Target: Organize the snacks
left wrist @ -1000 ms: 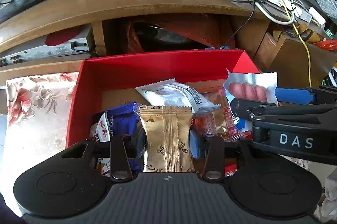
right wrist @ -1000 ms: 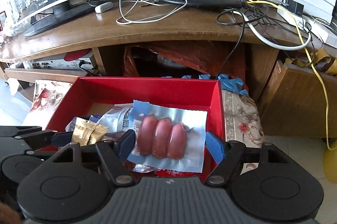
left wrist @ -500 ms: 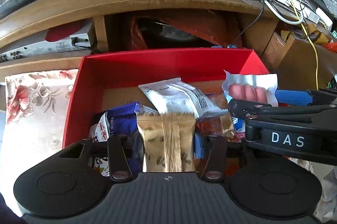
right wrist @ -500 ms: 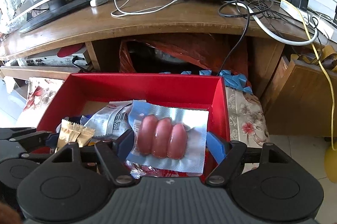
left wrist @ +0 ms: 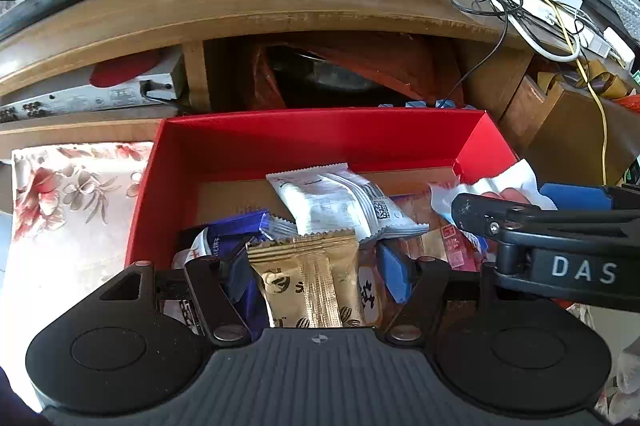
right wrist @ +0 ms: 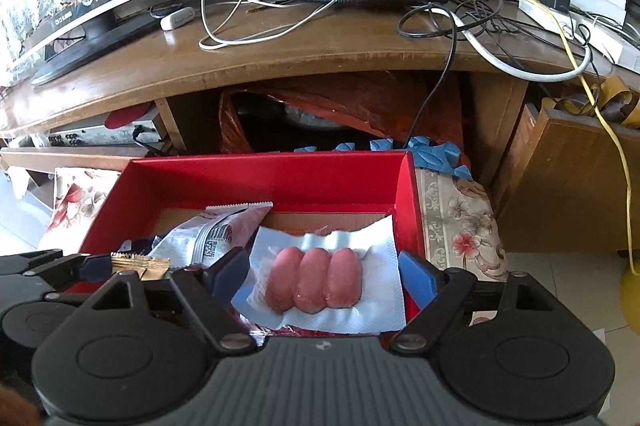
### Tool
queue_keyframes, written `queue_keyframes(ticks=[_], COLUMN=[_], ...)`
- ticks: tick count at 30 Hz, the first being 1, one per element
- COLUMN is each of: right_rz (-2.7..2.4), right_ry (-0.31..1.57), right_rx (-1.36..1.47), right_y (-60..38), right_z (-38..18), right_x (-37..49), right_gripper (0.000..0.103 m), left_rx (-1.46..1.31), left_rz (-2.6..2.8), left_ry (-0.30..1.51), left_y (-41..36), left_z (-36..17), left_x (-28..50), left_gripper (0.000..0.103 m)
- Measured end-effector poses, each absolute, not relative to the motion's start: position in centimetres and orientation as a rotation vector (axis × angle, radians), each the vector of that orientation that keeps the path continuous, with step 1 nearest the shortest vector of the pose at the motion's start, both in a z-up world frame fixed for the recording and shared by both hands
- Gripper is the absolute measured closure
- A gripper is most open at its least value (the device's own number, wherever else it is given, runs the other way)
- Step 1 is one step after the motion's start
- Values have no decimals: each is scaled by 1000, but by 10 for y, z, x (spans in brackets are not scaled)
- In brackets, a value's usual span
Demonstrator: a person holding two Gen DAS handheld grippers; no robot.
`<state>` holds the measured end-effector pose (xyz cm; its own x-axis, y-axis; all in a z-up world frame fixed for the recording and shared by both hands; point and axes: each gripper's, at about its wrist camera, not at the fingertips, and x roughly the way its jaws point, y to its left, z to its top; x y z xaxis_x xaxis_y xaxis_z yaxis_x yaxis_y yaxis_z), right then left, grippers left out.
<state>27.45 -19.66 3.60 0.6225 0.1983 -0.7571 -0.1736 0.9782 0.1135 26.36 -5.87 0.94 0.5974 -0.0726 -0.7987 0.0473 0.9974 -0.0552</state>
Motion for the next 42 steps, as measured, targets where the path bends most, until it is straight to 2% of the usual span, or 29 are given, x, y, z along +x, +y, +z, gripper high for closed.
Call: queue_keyframes(ticks=[5, 11, 14, 23, 31, 42], right_rz=[212, 210, 200, 165, 168, 176], right_ry=[865, 849, 836, 832, 867, 875], right_rx=[68, 90, 103, 103, 90, 92], right_y=[-202, -206, -210, -222, -219, -219], right_z=[39, 44, 47, 56, 55, 54], right_x=[275, 274, 271, 242, 206, 154], right_gripper=[15, 15, 15, 15, 15, 15], left_rx=[-36, -60, -73, -84, -24, 5], left_rz=[-76, -63, -61, -32, -3, 39], left_ry=[916, 915, 906, 858, 864, 855], left_y=[-61, -58, -55, -49, -49, -51], left_z=[11, 14, 19, 37, 37, 32], left_x=[268, 267, 264, 230, 193, 147], left_gripper=[29, 19, 17, 11, 0, 0])
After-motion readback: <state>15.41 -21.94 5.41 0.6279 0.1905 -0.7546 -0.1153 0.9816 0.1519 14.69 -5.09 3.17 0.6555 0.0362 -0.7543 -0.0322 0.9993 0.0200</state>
